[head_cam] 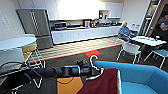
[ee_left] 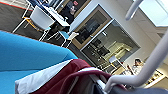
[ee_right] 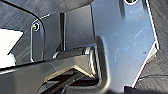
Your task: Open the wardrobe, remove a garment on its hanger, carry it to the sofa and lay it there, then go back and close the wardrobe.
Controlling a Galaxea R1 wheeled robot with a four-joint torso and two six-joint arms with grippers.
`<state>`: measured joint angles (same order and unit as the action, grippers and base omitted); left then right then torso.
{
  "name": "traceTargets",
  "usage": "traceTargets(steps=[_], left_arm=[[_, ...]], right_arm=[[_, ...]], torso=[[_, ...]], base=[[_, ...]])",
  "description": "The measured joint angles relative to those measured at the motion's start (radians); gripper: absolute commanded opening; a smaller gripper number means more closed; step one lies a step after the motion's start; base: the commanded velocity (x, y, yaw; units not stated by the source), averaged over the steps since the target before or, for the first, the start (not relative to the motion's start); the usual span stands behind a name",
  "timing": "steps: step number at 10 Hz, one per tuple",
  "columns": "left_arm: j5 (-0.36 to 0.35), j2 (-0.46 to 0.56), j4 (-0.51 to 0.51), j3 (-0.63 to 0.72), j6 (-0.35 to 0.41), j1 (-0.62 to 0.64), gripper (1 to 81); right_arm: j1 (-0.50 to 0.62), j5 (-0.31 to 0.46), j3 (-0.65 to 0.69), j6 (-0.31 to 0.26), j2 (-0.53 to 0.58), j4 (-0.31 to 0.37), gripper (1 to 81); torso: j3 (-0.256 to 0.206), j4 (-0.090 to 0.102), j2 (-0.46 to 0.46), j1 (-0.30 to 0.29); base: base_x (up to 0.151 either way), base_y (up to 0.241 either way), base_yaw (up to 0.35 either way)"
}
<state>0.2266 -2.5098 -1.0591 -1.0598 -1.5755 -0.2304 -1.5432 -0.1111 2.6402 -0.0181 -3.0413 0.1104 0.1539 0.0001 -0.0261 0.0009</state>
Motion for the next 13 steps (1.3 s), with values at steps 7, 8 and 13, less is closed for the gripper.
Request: traceTargets(steps=[7, 8, 13], left_arm=[[0.002, 0.008, 0.0, 0.0, 0.0, 0.0, 1.0], [0.002, 0.012, 0.0, 0.0, 0.0, 0.0, 1.0], [0.002, 0.019, 0.0, 0.0, 0.0, 0.0, 1.0]], right_arm=[[0.0, 0.001, 0.004, 0.0, -0.001, 0.0, 81.1], [0.0, 0.001, 0.004, 0.0, 0.0, 0.0, 81.1], [0.0, 0.002, 0.004, 0.0, -0.001, 0.0, 81.1]], torso=[[0.0, 0.0, 0.0, 0.0], [0.0, 0.0, 0.0, 0.0], [0.0, 0.0, 0.0, 0.0]], base=[[0.0, 0.0, -0.211], [0.0, 0.0, -0.207], [0.0, 0.0, -0.202]])
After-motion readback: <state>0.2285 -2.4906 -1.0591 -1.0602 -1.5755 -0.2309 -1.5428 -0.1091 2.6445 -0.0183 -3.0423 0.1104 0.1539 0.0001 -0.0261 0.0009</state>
